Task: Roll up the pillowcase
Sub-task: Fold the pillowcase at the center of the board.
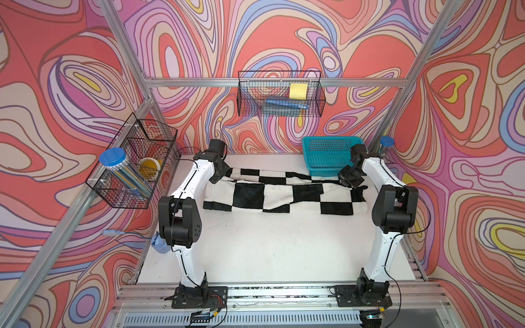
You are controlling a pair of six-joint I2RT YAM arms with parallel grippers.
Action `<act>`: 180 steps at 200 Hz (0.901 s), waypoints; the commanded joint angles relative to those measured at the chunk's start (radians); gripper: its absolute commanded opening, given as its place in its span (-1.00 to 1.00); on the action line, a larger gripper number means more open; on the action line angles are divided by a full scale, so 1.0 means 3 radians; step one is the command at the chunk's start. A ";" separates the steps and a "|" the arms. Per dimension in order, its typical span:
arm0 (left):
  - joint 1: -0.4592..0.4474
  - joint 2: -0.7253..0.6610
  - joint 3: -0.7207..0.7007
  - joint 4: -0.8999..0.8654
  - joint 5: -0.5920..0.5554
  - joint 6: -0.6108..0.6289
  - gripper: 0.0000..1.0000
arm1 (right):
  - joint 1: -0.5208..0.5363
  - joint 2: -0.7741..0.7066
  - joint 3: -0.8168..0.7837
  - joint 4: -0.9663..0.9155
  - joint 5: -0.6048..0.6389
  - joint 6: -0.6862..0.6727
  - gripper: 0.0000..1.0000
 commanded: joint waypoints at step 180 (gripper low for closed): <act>0.0325 0.0962 0.0772 0.0820 0.0342 0.0583 -1.00 | 0.0038 0.0342 0.0235 0.0287 0.0164 0.0120 -1.00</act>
